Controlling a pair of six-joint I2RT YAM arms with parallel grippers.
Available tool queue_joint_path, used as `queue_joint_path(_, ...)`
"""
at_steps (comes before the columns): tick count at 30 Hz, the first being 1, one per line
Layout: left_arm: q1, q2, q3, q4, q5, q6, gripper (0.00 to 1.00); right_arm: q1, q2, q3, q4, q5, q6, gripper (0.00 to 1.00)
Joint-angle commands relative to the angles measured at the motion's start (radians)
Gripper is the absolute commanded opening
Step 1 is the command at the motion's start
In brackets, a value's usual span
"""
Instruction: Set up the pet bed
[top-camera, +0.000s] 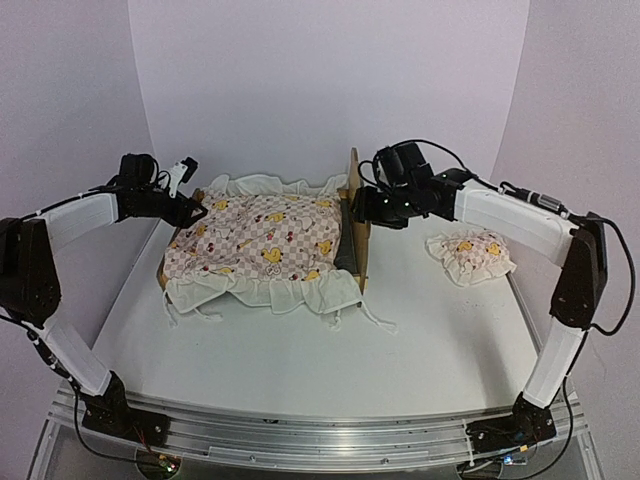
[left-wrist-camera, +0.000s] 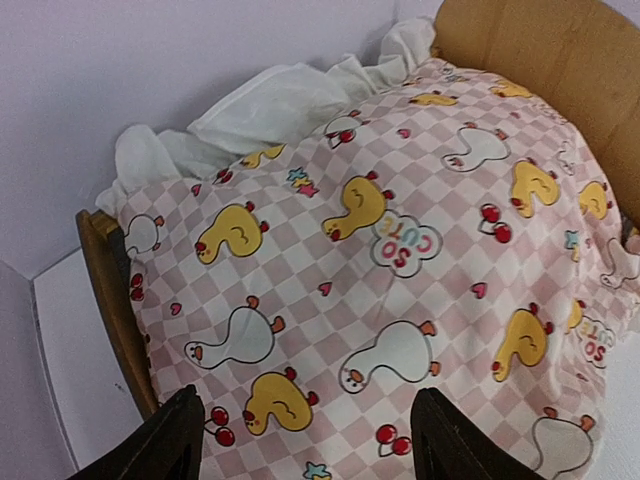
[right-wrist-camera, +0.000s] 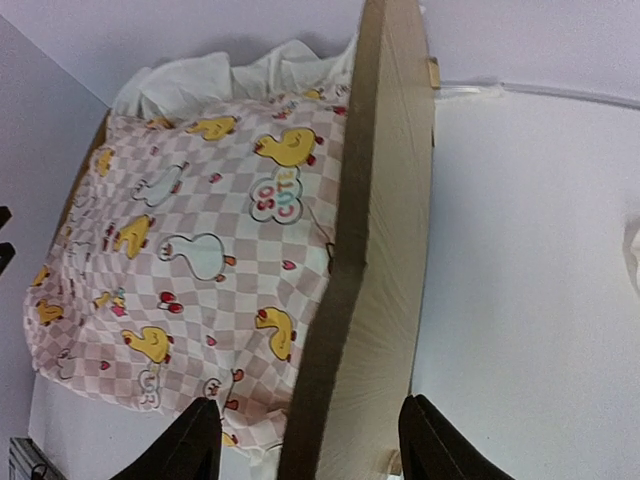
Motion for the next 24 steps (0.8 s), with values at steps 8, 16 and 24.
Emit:
queue_joint_path(8, 0.005, 0.045, 0.109, -0.049, 0.078, 0.105, 0.64, -0.008, -0.079, -0.062, -0.143, 0.442, -0.116, 0.33)
queue_joint_path(16, -0.04, 0.05, 0.143, -0.075, 0.125, 0.046, 0.64, -0.131, -0.275, -0.134, -0.21, 0.398, -0.245, 0.55)
queue_joint_path(24, -0.089, 0.204, 0.275, -0.053, 0.085, 0.099, 0.65, -0.075, -0.275, 0.184, -0.291, 0.24, -0.424, 0.65)
